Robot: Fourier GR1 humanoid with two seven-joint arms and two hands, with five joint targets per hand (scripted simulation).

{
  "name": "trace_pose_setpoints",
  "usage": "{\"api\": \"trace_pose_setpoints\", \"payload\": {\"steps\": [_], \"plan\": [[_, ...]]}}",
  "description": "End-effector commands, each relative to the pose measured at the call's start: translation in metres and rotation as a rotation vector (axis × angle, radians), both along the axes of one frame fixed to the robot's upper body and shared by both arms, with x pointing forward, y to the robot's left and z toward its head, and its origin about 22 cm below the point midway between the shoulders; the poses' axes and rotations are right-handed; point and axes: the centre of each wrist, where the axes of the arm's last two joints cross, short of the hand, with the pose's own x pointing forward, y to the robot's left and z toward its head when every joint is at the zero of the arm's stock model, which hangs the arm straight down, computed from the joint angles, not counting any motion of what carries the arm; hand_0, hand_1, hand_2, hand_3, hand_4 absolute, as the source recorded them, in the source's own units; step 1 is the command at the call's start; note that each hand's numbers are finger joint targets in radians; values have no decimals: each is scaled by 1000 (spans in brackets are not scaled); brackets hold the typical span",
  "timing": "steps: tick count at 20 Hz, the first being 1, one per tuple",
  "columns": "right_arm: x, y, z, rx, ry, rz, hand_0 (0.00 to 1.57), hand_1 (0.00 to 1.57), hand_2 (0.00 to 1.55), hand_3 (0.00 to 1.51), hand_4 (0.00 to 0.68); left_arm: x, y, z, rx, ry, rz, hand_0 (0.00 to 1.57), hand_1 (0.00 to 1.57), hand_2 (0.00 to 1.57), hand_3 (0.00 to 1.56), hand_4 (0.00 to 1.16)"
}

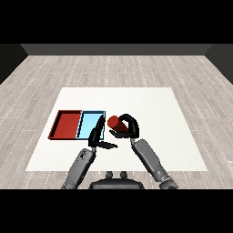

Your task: Pick the red can and put it in the red box

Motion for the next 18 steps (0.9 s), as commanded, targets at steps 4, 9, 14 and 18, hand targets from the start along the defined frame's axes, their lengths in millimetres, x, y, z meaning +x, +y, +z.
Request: {"api": "trace_pose_setpoints", "payload": {"steps": [4,9,14,18], "plan": [[-4,16,-7,-8,11,-5,1459,1459,1449,1380,633,-7,-1,-8,-15,65,-37,0,0,0,0,0],[-6,17,-21,13,-15,-2,1443,1443,1434,1387,633,-1,-17,-27,-15,68,-34,0,0,0,0,0],[6,20,8,-4,0,3,1428,1428,1435,1375,631,16,-31,-29,1,87,-47,0,0,0,0,0],[-5,21,-3,12,10,46,1452,1452,1438,1378,626,33,-25,-24,-42,100,-86,0,0,0,0,0]]}}
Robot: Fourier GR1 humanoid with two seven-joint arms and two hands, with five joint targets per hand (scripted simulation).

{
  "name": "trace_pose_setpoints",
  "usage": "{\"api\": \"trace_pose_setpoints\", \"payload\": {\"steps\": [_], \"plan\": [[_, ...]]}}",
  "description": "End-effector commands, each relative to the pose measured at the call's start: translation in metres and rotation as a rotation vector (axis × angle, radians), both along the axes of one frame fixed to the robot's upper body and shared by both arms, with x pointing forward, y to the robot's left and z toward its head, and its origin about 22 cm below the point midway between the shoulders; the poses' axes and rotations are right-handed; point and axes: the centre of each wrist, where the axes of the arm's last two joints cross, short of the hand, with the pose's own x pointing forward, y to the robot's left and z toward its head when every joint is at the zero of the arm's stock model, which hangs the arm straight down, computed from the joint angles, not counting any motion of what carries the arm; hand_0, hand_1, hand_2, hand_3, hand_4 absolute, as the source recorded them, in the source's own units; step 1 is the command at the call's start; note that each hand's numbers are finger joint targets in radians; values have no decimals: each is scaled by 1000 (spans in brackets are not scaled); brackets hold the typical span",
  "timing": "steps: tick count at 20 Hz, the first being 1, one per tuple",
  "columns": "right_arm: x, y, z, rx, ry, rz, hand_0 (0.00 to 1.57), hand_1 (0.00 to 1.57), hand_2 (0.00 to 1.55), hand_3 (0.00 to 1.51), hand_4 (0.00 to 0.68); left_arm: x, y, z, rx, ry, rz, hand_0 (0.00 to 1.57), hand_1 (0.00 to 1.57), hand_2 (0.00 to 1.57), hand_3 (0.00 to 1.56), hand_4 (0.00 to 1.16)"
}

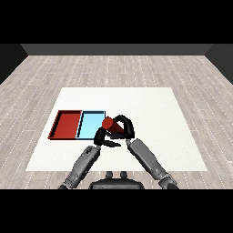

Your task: Pick the red can and put it in the red box

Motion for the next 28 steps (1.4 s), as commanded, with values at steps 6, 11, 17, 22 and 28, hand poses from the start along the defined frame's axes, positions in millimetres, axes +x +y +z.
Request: {"api": "trace_pose_setpoints", "payload": {"steps": [6,11,17,22,28], "plan": [[-1,12,25,51,-9,31,1482,1482,1438,1374,620,5,-13,6,-12,-9,-27,0,0,0,0,0],[1,24,24,26,-5,55,1494,1494,1451,1376,617,-1,-17,23,-40,-21,-25,0,0,0,0,0],[-8,39,18,22,10,71,1487,1487,1457,1372,646,17,-29,17,2,-32,-11,0,0,0,0,217],[-17,39,9,-14,-3,79,1473,1473,1450,1365,626,14,-17,-1,50,41,201,742,742,887,707,824],[-22,46,2,12,28,87,1549,1549,1468,1384,614,-4,-24,2,84,92,243,1510,1510,1471,1387,878]]}}
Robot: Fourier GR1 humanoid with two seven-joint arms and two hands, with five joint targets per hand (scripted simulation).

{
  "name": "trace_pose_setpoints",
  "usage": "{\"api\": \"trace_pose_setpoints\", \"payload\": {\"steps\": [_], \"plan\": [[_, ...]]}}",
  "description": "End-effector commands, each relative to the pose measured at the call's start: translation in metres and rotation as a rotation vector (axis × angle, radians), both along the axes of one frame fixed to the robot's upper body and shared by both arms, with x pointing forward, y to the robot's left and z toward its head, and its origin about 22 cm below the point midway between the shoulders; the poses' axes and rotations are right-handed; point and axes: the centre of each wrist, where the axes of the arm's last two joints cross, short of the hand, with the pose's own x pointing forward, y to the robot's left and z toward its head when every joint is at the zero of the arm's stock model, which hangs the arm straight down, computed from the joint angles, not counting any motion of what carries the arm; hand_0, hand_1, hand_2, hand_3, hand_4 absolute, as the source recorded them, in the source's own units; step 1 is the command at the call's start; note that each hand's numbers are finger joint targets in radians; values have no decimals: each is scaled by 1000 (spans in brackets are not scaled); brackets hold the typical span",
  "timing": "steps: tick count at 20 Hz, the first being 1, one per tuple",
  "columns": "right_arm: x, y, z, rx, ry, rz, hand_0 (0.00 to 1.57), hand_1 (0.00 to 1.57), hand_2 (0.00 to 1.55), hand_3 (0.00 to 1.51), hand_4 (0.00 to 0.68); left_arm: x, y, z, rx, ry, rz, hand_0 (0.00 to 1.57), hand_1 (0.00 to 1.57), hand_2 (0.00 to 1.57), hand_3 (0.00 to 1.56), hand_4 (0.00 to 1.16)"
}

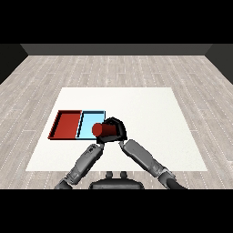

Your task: Pick the red can and put it in the red box

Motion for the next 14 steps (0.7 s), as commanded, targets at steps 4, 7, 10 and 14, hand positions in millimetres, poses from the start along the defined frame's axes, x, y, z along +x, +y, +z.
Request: {"api": "trace_pose_setpoints", "payload": {"steps": [4,7,10,14], "plan": [[1,5,-7,16,-14,20,1463,1463,1447,1379,607,15,-5,-5,14,-36,88,1568,1568,1513,1408,1004],[-19,3,1,33,6,7,1434,1434,1441,1377,618,16,-5,15,-10,-61,120,1571,1571,1515,1414,958],[-2,-2,6,65,11,13,1453,1453,1440,1379,597,1,-6,10,6,-77,116,1571,1571,1529,1427,966],[10,-1,-3,-14,10,28,0,0,0,0,0,9,-6,15,33,-89,144,1571,1571,1529,1455,1118]]}}
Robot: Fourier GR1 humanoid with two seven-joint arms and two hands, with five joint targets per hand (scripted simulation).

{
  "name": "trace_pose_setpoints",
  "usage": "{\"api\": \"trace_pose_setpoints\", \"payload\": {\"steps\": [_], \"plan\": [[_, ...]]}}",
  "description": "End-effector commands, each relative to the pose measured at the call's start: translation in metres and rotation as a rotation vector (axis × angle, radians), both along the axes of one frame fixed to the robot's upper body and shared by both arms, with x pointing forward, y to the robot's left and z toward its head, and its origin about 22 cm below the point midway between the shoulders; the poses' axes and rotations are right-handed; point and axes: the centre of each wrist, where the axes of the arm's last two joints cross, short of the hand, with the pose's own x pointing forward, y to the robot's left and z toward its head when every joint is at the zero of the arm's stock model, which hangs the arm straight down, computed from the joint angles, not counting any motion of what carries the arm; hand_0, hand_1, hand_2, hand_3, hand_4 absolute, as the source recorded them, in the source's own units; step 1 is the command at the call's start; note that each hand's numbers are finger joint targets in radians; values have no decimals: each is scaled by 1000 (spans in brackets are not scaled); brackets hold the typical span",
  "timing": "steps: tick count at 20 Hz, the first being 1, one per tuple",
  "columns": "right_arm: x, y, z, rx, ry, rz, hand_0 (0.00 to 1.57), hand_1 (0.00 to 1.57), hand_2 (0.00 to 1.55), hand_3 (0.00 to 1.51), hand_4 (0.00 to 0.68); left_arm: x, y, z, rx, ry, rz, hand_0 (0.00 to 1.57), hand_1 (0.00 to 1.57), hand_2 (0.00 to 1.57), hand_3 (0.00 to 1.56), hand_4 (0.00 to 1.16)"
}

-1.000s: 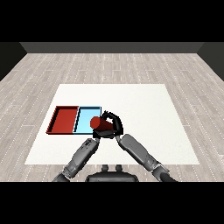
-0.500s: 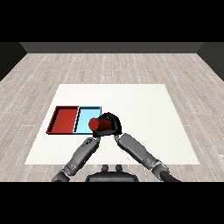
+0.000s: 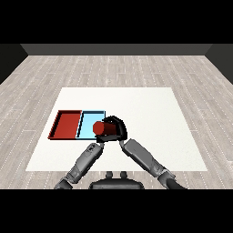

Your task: Pick the red can and put it in the red box

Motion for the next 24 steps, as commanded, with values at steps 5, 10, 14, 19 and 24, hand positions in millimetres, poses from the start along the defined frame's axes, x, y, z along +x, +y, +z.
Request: {"api": "trace_pose_setpoints", "payload": {"steps": [5,10,14,19,24], "plan": [[-2,-5,-4,-68,-6,11,0,0,0,0,0,14,-17,2,11,-21,15,1571,1571,1529,1455,1118],[4,-10,-3,-59,-28,6,0,0,0,0,0,-11,2,13,13,-37,2,1571,1571,1567,1497,1135],[9,-23,8,-22,-49,-24,0,0,0,0,0,-8,8,-15,-15,19,23,1571,1571,1571,1509,1145],[18,-50,28,12,-90,-110,0,0,0,0,0,1,2,-5,19,15,36,1571,1571,1571,1489,1144],[-21,-118,33,37,-134,-134,0,0,0,0,0,8,37,1,46,-21,68,1571,1571,1571,1481,1140]]}}
